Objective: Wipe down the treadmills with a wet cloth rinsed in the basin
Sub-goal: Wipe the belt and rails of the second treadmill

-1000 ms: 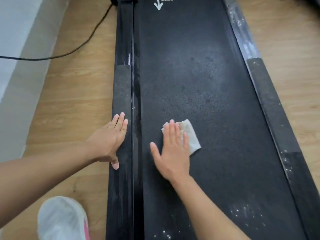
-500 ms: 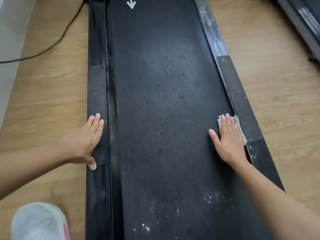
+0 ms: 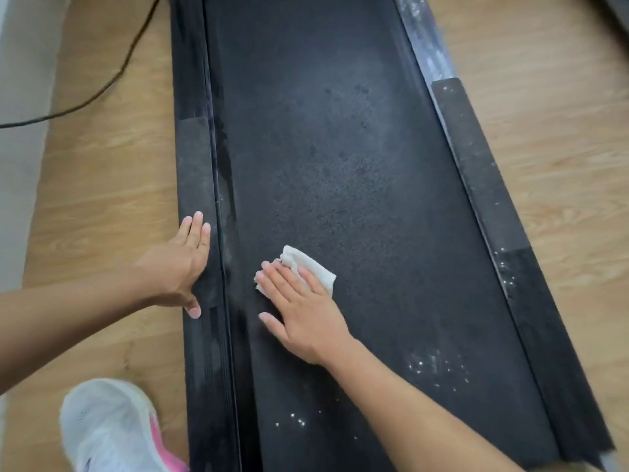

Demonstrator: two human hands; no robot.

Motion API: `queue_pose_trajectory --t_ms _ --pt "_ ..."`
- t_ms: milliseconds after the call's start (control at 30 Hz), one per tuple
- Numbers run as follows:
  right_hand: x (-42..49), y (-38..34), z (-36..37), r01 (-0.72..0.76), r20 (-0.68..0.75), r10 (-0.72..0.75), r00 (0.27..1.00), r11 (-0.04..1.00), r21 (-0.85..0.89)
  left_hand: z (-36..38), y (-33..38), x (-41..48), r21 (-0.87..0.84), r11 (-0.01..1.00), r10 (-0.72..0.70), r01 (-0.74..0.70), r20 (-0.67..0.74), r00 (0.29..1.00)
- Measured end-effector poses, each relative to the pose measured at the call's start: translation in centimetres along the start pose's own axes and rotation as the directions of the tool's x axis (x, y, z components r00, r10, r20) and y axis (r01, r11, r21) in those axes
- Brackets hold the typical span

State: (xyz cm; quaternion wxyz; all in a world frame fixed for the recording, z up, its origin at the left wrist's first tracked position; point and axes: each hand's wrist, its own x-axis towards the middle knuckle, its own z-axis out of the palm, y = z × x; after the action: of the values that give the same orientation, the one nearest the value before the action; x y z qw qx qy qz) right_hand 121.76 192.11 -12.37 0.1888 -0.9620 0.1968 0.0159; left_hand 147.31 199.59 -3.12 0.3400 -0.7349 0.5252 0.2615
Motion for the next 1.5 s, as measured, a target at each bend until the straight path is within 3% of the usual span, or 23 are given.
queue_pose_trajectory --t_ms 100,233,333,533,667,700,733,800,867,933,1033,1100,1167,1233,1300,1400,1433,1500 --pt "-2.7 11.3 -3.6 -0.221 -0.057 0.218 0.974 0.974 -0.055 -0.2 -0.1 0.1 0.008 1.0 -0.002 0.002 0.001 1.0" --pt "-6.9 21.9 -8.5 -0.54 -0.112 0.538 0.835 0.842 0.018 -0.7 0.6 -0.6 0.054 0.998 -0.025 0.026 -0.014 1.0" --pt "-7.0 21.6 -8.4 -0.592 -0.123 0.589 0.798 0.806 0.019 -0.9 0.4 -1.0 0.004 0.999 -0.034 0.034 -0.002 0.999" --pt "-6.7 21.2 -8.0 -0.606 -0.142 0.601 0.786 0.796 0.016 -1.2 0.9 -0.8 0.09 0.995 -0.046 0.045 0.005 0.999" --pt "-3.4 15.7 -6.5 -0.747 -0.148 0.761 0.632 0.649 0.145 0.2 0.4 -0.3 0.124 0.992 -0.023 0.026 -0.027 0.999" --pt "-1.8 12.1 -5.7 -0.741 -0.14 0.762 0.632 0.648 0.178 0.1 0.5 -0.2 0.139 0.99 -0.02 0.023 -0.027 0.999" --pt "-0.6 7.3 -4.2 -0.692 -0.143 0.715 0.684 0.699 0.183 0.1 0.7 -0.3 0.136 0.991 -0.012 0.015 -0.023 1.0" --pt "0.1 -3.5 -0.3 -0.44 -0.127 0.457 0.88 0.887 0.139 0.0 0.9 -0.4 0.148 0.989 -0.021 0.027 -0.043 0.999" --pt "-0.2 -11.2 2.8 -0.248 -0.016 0.253 0.967 0.959 0.134 -0.1 0.8 -0.5 0.142 0.989 -0.037 0.044 -0.049 0.998" --pt "-0.4 -11.9 2.9 -0.201 0.049 0.196 0.979 0.965 0.167 0.0 0.6 -0.7 0.135 0.99 -0.045 0.05 -0.046 0.998" --pt "-1.6 -4.4 1.1 -0.176 -0.014 0.177 0.984 0.981 0.084 0.2 0.6 0.0 0.166 0.985 -0.05 0.054 -0.031 0.998" --pt "-3.3 3.8 -1.0 -0.31 -0.071 0.313 0.947 0.95 0.043 0.5 0.4 0.6 0.157 0.987 -0.029 0.032 -0.026 0.999" --pt "-6.7 12.6 -3.5 -0.533 -0.12 0.532 0.838 0.846 0.024 0.9 -0.1 0.7 0.162 0.986 -0.026 0.031 -0.035 0.999" --pt "-10.3 18.5 -5.4 -0.652 -0.136 0.651 0.747 0.757 0.042 1.0 -0.2 0.8 0.156 0.987 -0.025 0.029 -0.027 0.999" --pt "-11.2 19.6 -5.6 -0.715 -0.135 0.72 0.681 0.693 0.092 0.9 0.0 0.7 0.151 0.988 -0.03 0.033 -0.026 0.999" --pt "-7.3 13.9 -4.3 -0.84 -0.163 0.868 0.469 0.495 0.222 0.7 0.2 0.4 0.106 0.994 -0.033 0.036 -0.024 0.999" --pt "-5.8 11.0 -3.7 -0.836 -0.166 0.87 0.464 0.492 0.242 0.7 0.4 0.4 0.099 0.994 -0.041 0.043 -0.028 0.999" --pt "-3.4 4.0 -1.3 -0.731 -0.188 0.76 0.623 0.65 0.208 0.5 0.7 0.5 0.121 0.99 -0.066 0.068 -0.02 0.998"
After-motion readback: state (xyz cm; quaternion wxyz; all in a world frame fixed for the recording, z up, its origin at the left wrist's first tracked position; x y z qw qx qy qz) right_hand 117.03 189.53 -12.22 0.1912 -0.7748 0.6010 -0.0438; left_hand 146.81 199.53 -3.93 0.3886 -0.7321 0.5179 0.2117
